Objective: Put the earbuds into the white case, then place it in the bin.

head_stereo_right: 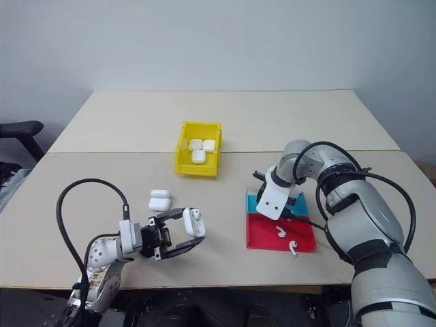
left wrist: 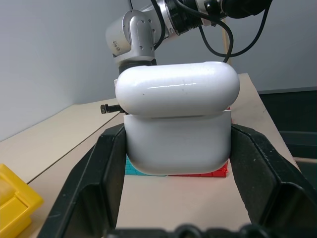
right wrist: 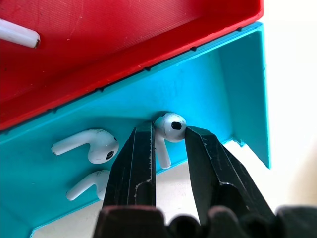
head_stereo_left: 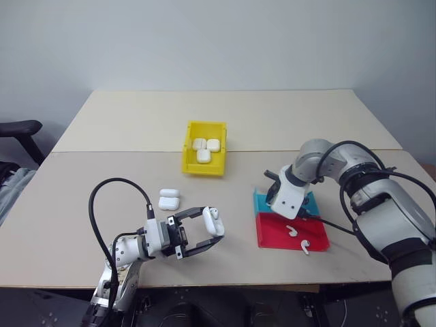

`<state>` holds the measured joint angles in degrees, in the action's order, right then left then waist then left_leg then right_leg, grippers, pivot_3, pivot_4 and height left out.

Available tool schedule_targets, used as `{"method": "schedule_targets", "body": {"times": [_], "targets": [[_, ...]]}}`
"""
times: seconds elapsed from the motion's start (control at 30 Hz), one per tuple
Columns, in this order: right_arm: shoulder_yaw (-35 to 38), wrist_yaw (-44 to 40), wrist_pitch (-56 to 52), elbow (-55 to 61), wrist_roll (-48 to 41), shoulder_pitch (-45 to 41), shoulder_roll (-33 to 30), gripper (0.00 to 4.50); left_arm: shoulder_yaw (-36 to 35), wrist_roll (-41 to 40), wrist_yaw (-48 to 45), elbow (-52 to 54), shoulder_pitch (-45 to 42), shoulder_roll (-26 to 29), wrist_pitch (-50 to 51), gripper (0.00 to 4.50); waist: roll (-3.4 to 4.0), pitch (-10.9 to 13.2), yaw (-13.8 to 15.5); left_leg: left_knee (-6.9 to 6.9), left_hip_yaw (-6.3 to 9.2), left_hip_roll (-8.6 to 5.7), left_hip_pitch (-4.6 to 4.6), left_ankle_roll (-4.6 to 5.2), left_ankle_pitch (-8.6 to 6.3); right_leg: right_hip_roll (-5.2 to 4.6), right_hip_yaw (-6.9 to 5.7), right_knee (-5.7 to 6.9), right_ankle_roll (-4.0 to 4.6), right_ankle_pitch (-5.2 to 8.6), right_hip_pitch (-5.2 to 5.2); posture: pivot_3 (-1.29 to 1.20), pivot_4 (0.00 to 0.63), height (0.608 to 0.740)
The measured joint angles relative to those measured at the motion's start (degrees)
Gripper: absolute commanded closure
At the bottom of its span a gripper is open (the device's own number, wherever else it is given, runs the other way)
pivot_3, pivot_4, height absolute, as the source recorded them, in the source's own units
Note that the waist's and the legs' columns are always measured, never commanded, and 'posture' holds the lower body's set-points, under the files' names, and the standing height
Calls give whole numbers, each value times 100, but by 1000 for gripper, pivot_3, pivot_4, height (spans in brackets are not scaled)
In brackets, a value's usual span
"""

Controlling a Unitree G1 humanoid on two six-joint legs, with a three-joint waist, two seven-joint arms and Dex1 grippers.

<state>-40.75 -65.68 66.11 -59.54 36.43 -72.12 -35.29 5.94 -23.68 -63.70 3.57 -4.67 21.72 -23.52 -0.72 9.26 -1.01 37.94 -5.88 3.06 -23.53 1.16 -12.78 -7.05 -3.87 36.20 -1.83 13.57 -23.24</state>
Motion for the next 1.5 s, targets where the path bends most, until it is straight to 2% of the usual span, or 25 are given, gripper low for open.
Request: {"method": "schedule_targets", "body": {"times": [0.23,0.4,0.53,0.6,0.73,0.9,1.03,1.23,1.33,1.5], "targets": [[69,-195,-182,51,-258,27,-17,3511,3,8,1,-3,-13,-28,-2,1674,0,0,0,0,0,0,-1,0,0,0,0,0,0,0,-1,0,150,740],[825,-829,-1153,1084,-1601,331,-608,3511,-5,-100,83,-3,-217,-228,7,1674,2,1,50,0,0,-2,-7,2,-1,-5,-1,-7,0,-1,1,0,150,740],[1991,-1063,-2964,3060,-3251,1312,-1361,3511,-15,-376,259,115,-445,-462,183,1674,1,2,115,0,9,-3,-14,7,-4,-9,-7,-10,0,-2,2,0,150,740],[2806,-788,-4328,4463,-4241,2096,-1687,3511,8,-571,346,273,-654,-578,387,1674,1,2,156,1,13,-3,-13,8,-5,-10,-8,-9,2,-3,3,0,150,740],[4268,258,-6681,6904,-6162,3489,-1843,3511,111,-806,425,481,-977,-757,781,1674,1,2,178,1,37,-7,-5,9,-5,-9,-16,-10,4,-5,15,0,150,740],[5489,1833,-8286,8971,-8256,4686,-1395,3511,267,-1019,418,603,-1437,-819,1395,1674,-3,1,177,2,69,-9,1,9,-5,-1,-12,-10,1,-5,24,0,150,740],[5736,2548,-8672,9872,-9474,5169,-1018,3511,339,-1116,302,632,-1740,-906,1646,1674,-4,2,176,1,70,-11,-5,10,-5,1,-10,-13,-2,-3,20,0,150,740],[5716,3138,-8944,10337,-10543,5442,-817,3511,338,-1305,228,753,-1945,-972,1950,1674,-5,2,170,2,77,-12,-4,11,-6,2,-7,-14,-5,-4,20,0,150,740],[5667,3178,-9021,10332,-10555,5559,-815,3511,308,-1361,209,804,-1945,-939,2069,1674,-5,2,170,2,78,-13,-6,12,-6,2,-7,-15,-5,-4,20,0,150,740],[5283,2940,-9066,10256,-10035,5719,-822,3511,281,-1368,163,804,-1945,-942,2094,1674,-5,2,172,2,78,-14,-7,12,-6,2,-7,-16,-6,-4,19,0,150,740]]}}
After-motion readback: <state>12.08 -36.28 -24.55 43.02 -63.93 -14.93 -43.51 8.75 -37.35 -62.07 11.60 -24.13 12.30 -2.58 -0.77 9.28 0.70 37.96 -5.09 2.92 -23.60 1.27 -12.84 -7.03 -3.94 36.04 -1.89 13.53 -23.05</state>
